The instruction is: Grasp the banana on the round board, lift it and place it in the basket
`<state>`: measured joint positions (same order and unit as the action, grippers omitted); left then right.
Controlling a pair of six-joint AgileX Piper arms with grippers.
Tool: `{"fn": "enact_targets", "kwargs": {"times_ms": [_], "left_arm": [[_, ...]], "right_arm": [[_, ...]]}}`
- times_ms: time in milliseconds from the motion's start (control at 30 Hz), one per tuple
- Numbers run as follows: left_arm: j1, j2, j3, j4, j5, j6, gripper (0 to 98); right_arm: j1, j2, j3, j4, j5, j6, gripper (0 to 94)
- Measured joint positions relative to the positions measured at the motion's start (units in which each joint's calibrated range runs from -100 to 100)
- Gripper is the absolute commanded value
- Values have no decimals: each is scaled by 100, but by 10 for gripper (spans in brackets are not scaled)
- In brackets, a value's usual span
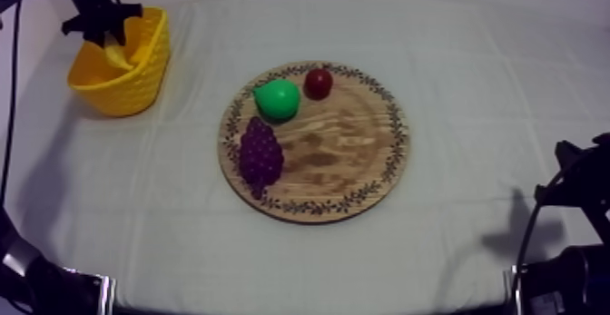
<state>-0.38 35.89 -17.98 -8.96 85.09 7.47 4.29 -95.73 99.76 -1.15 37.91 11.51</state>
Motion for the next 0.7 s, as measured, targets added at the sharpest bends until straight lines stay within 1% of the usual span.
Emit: {"fn": "enact_targets", "kwargs": {"times_ms": [333,533,633,667,700], "left_arm": [[-106,-24,161,177,-482,-223,426],[-90,-224,392,263,-728,-256,479],[-66,-374,539,336,-905,-318,473],[-58,-442,618,356,-986,-337,461],[-53,-517,716,398,-1077,-366,425]], "right_arm": [[0,0,0,0,0,0,3],[0,0,0,0,0,0,3],[0,0,0,0,0,0,3],[0,0,0,0,0,0,3],[0,0,0,0,0,0,3]]}}
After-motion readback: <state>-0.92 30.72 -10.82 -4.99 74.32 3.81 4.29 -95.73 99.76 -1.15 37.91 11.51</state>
